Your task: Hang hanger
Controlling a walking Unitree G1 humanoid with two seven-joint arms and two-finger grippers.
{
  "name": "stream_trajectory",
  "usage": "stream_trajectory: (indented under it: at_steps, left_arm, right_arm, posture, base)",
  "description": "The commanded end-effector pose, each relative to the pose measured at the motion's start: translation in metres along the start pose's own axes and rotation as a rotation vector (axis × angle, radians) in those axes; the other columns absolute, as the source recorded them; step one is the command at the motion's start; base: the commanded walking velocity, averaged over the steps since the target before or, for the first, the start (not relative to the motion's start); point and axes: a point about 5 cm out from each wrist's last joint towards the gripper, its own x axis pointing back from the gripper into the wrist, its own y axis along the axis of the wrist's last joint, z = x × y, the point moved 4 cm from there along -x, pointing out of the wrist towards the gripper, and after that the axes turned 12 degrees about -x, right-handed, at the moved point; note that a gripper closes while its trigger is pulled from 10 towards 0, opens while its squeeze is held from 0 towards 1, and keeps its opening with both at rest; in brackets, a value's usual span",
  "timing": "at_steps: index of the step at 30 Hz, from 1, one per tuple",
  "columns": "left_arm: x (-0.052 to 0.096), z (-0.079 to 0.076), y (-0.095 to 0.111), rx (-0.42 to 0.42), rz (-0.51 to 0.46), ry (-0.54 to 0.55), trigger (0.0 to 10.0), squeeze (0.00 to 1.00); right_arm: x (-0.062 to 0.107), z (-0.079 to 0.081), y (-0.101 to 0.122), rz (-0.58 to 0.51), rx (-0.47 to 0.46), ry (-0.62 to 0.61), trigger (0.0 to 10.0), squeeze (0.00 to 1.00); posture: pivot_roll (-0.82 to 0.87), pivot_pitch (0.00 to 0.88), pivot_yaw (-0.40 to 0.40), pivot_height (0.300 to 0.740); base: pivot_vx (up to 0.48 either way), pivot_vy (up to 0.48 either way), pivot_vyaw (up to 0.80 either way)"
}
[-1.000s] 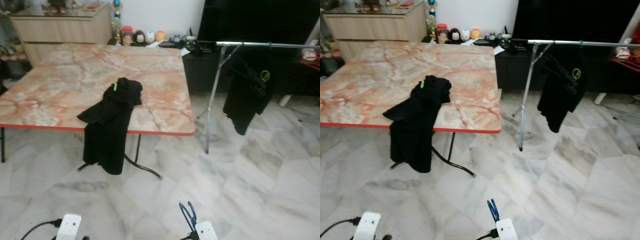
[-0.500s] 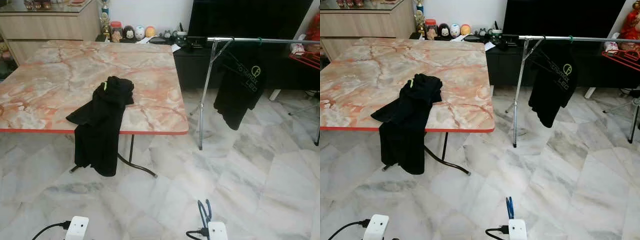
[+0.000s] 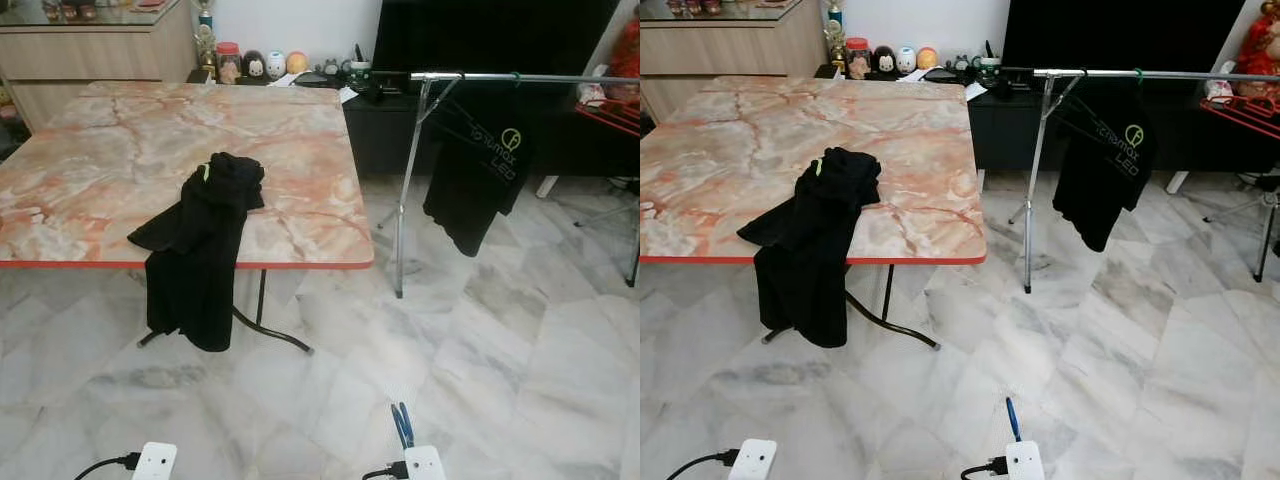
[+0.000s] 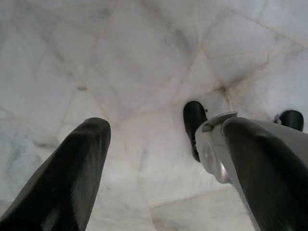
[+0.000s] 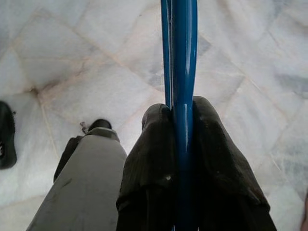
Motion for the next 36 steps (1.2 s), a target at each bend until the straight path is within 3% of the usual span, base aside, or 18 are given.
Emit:
stream_trajectory:
  at_steps: [1,3,7,11,17,20,22,24,26,36]
  left_arm:
    - [0.000,-0.002,-0.004,-0.011,0.015,-0.005,10.0,0.00]
    - [0.001,-0.003,-0.007,-0.010,0.022,-0.008,10.0,0.00]
    - [0.001,-0.005,-0.011,-0.013,0.032,-0.014,10.0,0.00]
    - [0.004,-0.002,-0.021,-0.008,0.057,-0.011,10.0,0.00]
    - [0.007,0.000,-0.034,-0.013,0.080,-0.013,10.0,0.00]
    - [0.008,0.003,-0.037,-0.002,0.079,-0.009,10.0,0.00]
    - [0.008,0.003,-0.037,-0.001,0.079,-0.008,10.0,0.00]
    - [0.009,0.005,-0.038,0.001,0.076,-0.003,10.0,0.00]
    - [0.009,0.006,-0.038,0.004,0.076,0.001,10.0,0.00]
    - [0.009,-0.006,-0.039,0.005,0.077,-0.009,10.0,0.00]
  right_arm:
    - [-0.007,-0.062,0.012,-0.018,-0.077,-0.064,10.0,0.00]
    - [-0.007,-0.112,0.031,-0.052,-0.106,-0.108,10.0,0.00]
    - [-0.007,-0.112,0.033,-0.061,-0.140,-0.108,10.0,0.00]
    - [-0.007,-0.105,0.036,-0.080,-0.076,-0.061,10.0,0.00]
    - [-0.006,-0.101,0.032,-0.084,-0.100,-0.019,10.0,0.00]
    - [-0.007,-0.083,0.036,-0.117,-0.139,0.058,10.0,0.00]
    - [-0.007,-0.080,0.038,-0.124,-0.146,0.073,10.0,0.00]
    - [-0.005,-0.057,0.052,-0.196,-0.099,0.183,10.0,0.00]
    - [-0.003,-0.047,0.059,-0.248,-0.083,0.221,10.0,0.00]
    - [0.010,-0.044,0.053,-0.383,-0.131,0.252,10.0,0.00]
  posture:
    - [-0.03,0.000,-0.040,0.740]
    - [-0.03,0.000,-0.042,0.740]
    - [-0.03,0.000,-0.043,0.740]
    - [-0.03,0.000,-0.042,0.740]
    - [-0.04,0.000,-0.036,0.740]
    - [-0.04,0.000,-0.033,0.740]
    - [-0.03,0.000,-0.033,0.740]
    - [-0.03,0.000,-0.036,0.740]
    - [-0.03,0.000,-0.037,0.740]
    - [-0.04,0.000,-0.024,0.740]
  base:
    - [0.000,0.000,0.00]
    - [0.000,0.000,0.00]
    - [0.000,0.000,0.00]
    - [0.000,0.000,0.00]
    - [0.000,0.000,0.00]
    - [0.000,0.000,0.00]
    - [0.000,0.000,0.00]
    - [0.000,0.000,0.00]
    - [0.000,0.000,0.00]
    - [0.000,0.000,0.00]
